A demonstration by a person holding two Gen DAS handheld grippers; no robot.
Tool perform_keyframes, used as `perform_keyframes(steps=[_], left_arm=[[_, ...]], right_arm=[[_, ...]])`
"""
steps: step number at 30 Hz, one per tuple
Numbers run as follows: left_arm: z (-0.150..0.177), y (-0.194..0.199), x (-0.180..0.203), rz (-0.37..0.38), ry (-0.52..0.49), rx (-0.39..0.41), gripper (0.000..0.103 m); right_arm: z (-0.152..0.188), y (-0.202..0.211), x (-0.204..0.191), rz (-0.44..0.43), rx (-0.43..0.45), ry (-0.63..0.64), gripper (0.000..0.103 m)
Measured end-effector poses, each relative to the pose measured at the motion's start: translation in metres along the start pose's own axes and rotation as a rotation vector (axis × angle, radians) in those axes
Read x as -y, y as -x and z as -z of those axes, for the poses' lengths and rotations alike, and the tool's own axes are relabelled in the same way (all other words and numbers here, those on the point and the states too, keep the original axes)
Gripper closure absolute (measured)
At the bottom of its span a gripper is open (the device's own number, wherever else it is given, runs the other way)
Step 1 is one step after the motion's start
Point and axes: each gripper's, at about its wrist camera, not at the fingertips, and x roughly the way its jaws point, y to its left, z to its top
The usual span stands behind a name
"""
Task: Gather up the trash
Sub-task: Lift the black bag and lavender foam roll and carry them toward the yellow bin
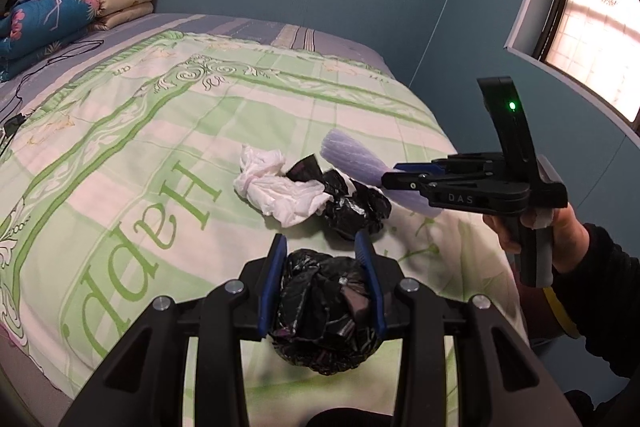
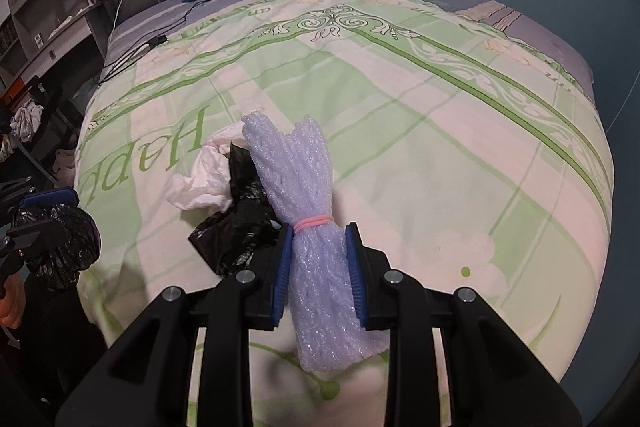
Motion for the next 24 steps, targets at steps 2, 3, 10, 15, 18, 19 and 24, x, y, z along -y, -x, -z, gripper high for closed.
perform_keyframes(steps=[2,3,10,15,18,19,24], left_arm=[[-0.002,0.007,0.0,-0.005,-0.002,0.015,0.069],[-0.003,0.009,0.0,-0.007,-0.003,0.022,0.069],[-0.014,0.043,0.01,-0.032,-0.005,0.101,0.069],[-0.023,0.074,0.02,-0.072,0.005,0.167,0.069],[-0.026,0.088,0.029,-0.096,0.01,0.194,0.069],[-0.028,0.094,0.034,-0.109,0.008,0.207,0.069],[-0.034,0.121,0.066,-0.148,-0.024,0.267,0.069]], right_arm=[[-0.001,0.007,-0.001,0.004,0.013,0.002,0.078],[-0.001,0.013,-0.001,0.006,0.023,0.0,0.078],[-0.004,0.058,-0.005,0.012,0.11,-0.001,0.078],[0.0,0.098,-0.01,0.015,0.183,0.007,0.078],[0.005,0.125,-0.012,0.013,0.23,0.008,0.078],[0.008,0.136,-0.012,0.013,0.251,0.009,0.078],[0.025,0.189,-0.014,0.02,0.346,0.009,0.078]])
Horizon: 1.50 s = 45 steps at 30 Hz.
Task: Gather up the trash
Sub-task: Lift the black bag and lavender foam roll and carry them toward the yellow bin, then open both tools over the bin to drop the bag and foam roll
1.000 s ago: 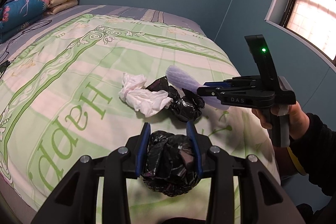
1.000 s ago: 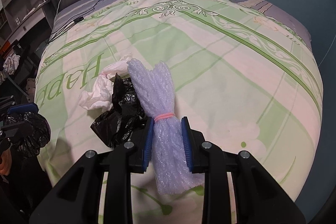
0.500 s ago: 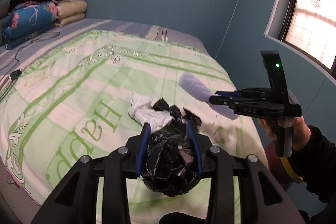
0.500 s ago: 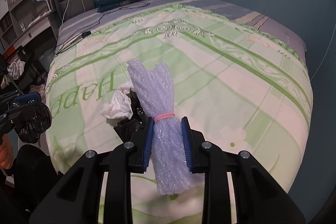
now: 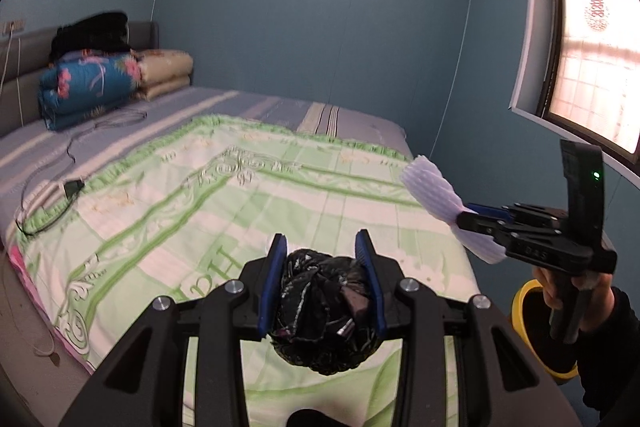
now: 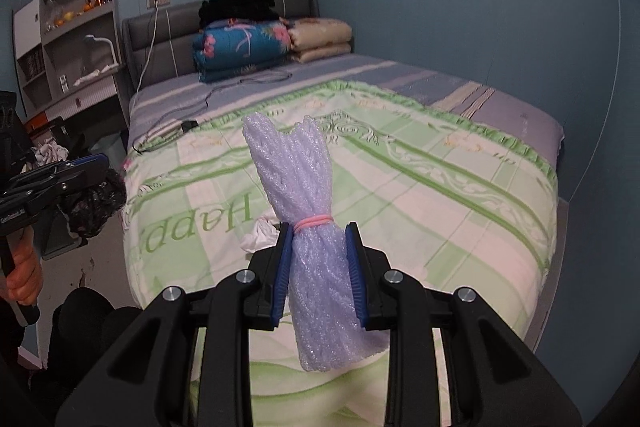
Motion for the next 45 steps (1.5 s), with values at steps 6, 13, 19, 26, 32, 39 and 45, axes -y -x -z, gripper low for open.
perform_keyframes(steps=[6,13,19,26,32,39,45], left_arm=[[-0.015,0.028,0.041,-0.02,-0.014,0.049,0.069],[-0.023,0.047,0.096,0.056,-0.053,0.081,0.069],[-0.022,0.05,0.142,0.137,-0.105,0.096,0.069],[-0.019,0.039,0.186,0.216,-0.166,0.101,0.069],[-0.016,0.025,0.217,0.272,-0.211,0.078,0.069],[-0.003,0.018,0.257,0.323,-0.257,0.052,0.069],[0.008,0.009,0.287,0.354,-0.3,0.031,0.069]], right_arm=[[0.002,0.054,0.007,0.026,0.084,-0.021,0.078],[0.019,0.102,0.029,0.092,0.14,-0.06,0.078],[0.038,0.134,0.053,0.159,0.169,-0.115,0.078],[0.065,0.164,0.082,0.24,0.172,-0.191,0.078],[0.092,0.186,0.107,0.315,0.171,-0.274,0.077],[0.123,0.204,0.128,0.381,0.157,-0.363,0.077],[0.144,0.215,0.139,0.405,0.152,-0.404,0.077]])
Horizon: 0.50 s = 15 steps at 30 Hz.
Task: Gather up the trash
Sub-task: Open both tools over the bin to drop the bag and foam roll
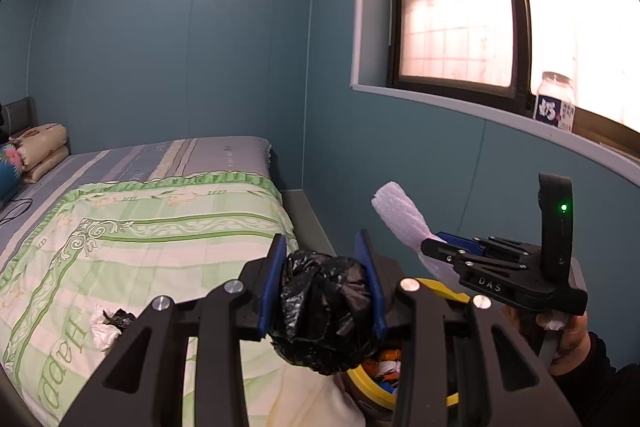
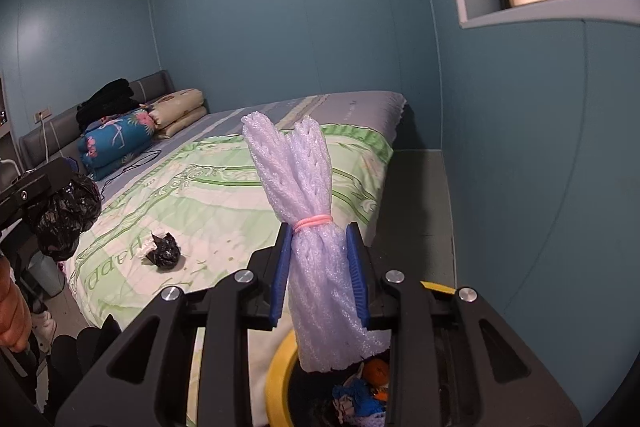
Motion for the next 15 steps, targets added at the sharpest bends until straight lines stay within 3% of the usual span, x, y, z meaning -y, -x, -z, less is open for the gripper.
perform_keyframes(steps=[15], left_arm=[[0.029,-0.067,0.053,0.143,-0.041,-0.11,0.069]], right_arm=[[0.029,-0.003,0.048,0.106,-0.063,-0.125,0.076]])
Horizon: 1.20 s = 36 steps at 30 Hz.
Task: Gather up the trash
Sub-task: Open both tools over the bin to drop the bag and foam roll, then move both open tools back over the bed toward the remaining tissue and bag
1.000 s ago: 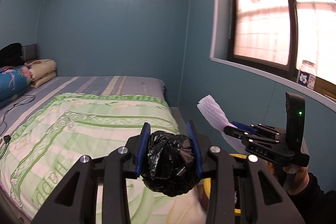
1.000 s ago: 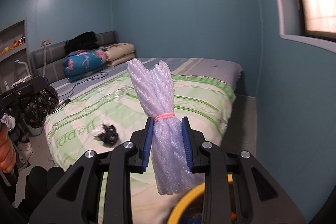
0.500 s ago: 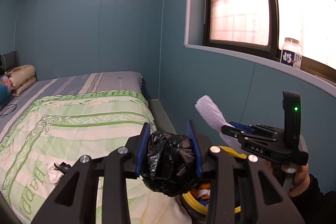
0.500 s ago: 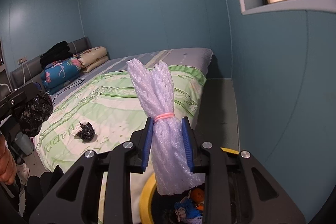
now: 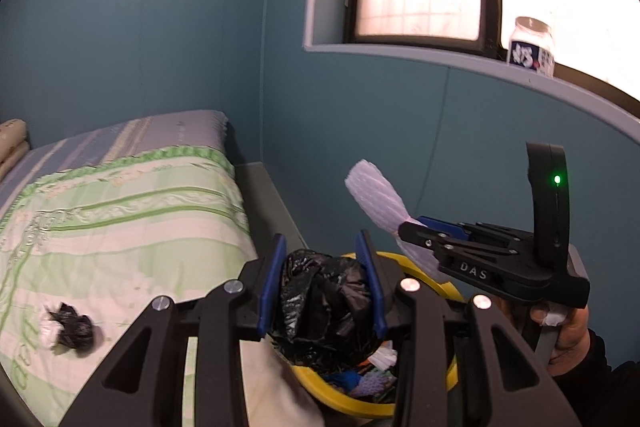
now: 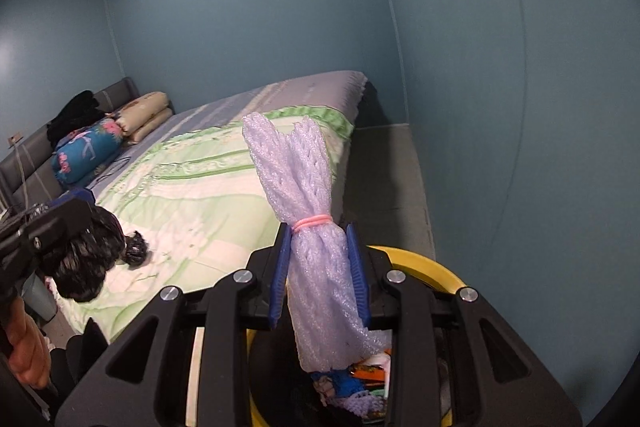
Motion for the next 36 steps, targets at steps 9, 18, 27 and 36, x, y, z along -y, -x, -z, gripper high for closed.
perform_keyframes(steps=[9,18,27,36], left_arm=[[0.036,-0.08,0.013,0.11,0.044,-0.199,0.069],[0.06,-0.108,0.012,0.14,0.067,-0.291,0.056],[0.051,-0.099,-0.009,0.096,0.112,-0.248,0.014],[0.046,-0.07,-0.085,-0.086,0.182,-0.201,0.009]], right_arm=[[0.02,-0.02,0.034,0.058,-0.115,-0.113,0.075],[0.023,-0.023,0.047,0.079,-0.123,-0.149,0.066],[0.012,-0.012,0.05,0.106,-0.051,-0.177,0.044],[-0.001,-0.002,-0.001,-0.04,0.037,-0.017,0.036]])
